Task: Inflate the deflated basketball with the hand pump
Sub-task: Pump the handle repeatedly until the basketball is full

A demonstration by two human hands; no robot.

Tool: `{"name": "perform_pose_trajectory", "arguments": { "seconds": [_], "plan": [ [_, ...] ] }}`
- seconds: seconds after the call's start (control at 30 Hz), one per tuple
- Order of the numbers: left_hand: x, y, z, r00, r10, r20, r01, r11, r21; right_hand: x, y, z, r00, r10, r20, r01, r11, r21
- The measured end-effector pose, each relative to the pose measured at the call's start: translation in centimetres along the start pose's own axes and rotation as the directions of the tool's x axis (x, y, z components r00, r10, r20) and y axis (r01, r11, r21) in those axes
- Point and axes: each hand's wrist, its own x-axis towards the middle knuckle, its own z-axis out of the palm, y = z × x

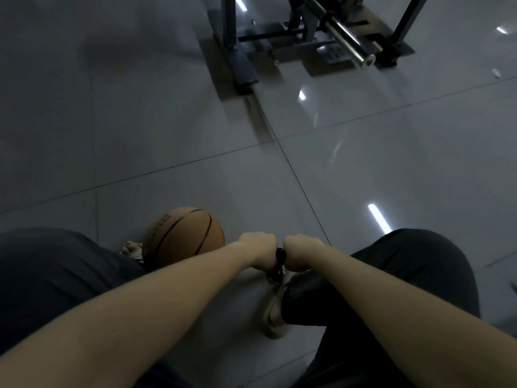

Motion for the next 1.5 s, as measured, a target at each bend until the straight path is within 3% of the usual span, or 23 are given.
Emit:
{"name": "perform_pose_trajectory", "arguments": {
  "seconds": [0.17, 0.37, 0.5, 0.63, 0.73, 1.07, 1.3, 1.5],
  "plan": [
    [-1.8, -0.7, -5.6, 0.996, -0.008, 0.092, 0.014, 0.998, -0.069, -2.8, -0.7, -6.1, 0.997, -0.03, 0.077, 0.021, 0.993, 0.114],
    [-5.0, -0.7, -14.7, 0.999, 0.02, 0.032, -0.016, 0.992, -0.126, -6.9, -0.1, -14.2, 0.999, -0.034, -0.024, 0.038, 0.979, 0.2],
    [-3.7, -0.5, -11.0, 0.993, 0.026, 0.113, -0.015, 0.995, -0.097, -5.4, -0.6, -10.2, 0.999, -0.028, -0.03, 0.032, 0.991, 0.129],
    [-1.8, -0.6, -6.1, 0.999, 0.036, -0.023, -0.036, 0.999, -0.01, -2.8, -0.2, -5.6, 0.991, -0.061, -0.12, 0.065, 0.997, 0.034],
    [-1.0, -1.2, -4.3, 0.997, 0.035, -0.066, -0.037, 0.999, -0.021, -1.1, 0.1, -4.1, 0.991, -0.075, -0.11, 0.075, 0.997, -0.001],
    [1.4, -0.5, 2.8, 0.997, 0.021, -0.071, -0.025, 0.998, -0.057, 1.4, 0.7, 1.4, 0.998, -0.059, -0.014, 0.059, 0.998, -0.015],
    [-0.3, 0.1, -1.0, 1.0, 0.0, -0.003, 0.0, 0.999, -0.04, -1.0, 0.4, -1.4, 0.999, -0.04, 0.012, 0.04, 0.999, 0.019],
    [-3.3, -1.3, -10.6, 0.999, 0.03, 0.027, -0.026, 0.988, -0.154, -5.3, 0.0, -11.5, 0.999, -0.047, 0.017, 0.043, 0.985, 0.165]
  ]
}}
